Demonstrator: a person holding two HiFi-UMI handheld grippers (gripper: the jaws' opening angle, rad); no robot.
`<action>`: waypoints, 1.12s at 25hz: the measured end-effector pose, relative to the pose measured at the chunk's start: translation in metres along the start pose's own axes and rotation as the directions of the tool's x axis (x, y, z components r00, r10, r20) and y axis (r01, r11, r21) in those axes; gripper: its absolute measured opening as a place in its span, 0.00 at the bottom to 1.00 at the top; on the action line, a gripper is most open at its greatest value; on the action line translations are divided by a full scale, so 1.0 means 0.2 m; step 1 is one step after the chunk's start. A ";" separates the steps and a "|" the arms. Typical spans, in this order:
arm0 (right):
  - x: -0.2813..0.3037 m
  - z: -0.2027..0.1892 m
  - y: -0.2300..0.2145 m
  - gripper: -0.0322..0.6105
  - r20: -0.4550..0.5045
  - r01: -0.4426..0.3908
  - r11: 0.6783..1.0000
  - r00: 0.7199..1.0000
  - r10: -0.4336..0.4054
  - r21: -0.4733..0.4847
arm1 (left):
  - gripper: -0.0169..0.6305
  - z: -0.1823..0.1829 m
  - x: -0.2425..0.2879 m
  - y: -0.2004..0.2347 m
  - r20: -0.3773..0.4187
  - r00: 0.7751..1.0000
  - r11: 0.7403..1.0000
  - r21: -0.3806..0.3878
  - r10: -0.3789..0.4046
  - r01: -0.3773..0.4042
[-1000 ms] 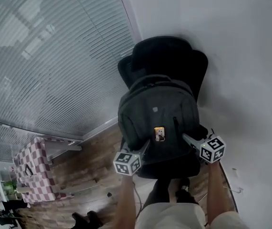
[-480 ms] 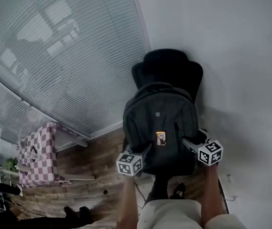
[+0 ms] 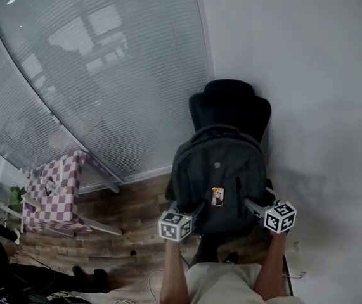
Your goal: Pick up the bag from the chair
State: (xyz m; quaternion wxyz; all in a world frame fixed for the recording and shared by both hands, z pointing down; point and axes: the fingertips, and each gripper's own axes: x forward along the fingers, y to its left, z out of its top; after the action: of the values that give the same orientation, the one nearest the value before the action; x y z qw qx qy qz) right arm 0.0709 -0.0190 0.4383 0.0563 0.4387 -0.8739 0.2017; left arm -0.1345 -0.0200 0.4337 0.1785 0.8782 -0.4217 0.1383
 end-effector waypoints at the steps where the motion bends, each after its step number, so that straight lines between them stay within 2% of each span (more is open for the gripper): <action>1: -0.03 -0.01 0.02 0.60 0.003 -0.002 1.000 1.000 0.002 -0.006 | 0.37 -0.01 -0.02 -0.02 0.004 1.000 1.000 0.005 0.000 0.000; 6: -0.10 -0.02 0.08 0.60 0.035 0.002 1.000 0.999 -0.001 -0.023 | 0.37 -0.03 -0.09 -0.08 0.034 0.999 1.000 0.030 0.005 -0.006; 11: -0.13 -0.06 0.08 0.59 0.040 0.001 1.000 0.999 -0.001 -0.001 | 0.37 -0.03 -0.10 -0.10 0.019 1.000 0.999 0.052 -0.005 0.004; 17: -0.13 -0.02 0.11 0.59 0.048 -0.006 1.000 0.999 0.007 -0.028 | 0.37 0.00 -0.13 -0.09 0.036 0.999 0.998 0.065 -0.003 0.001; 28: -0.13 0.01 0.11 0.58 0.042 -0.041 0.997 0.998 0.044 -0.062 | 0.37 0.00 -0.13 -0.10 0.047 0.999 0.998 0.050 0.020 -0.023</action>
State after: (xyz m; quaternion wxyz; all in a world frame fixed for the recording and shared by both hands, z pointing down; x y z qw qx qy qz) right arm 0.0691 0.0117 0.4233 0.0464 0.4223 -0.8898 0.1666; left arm -0.1344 0.0107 0.4192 0.1450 0.8807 -0.4316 0.1304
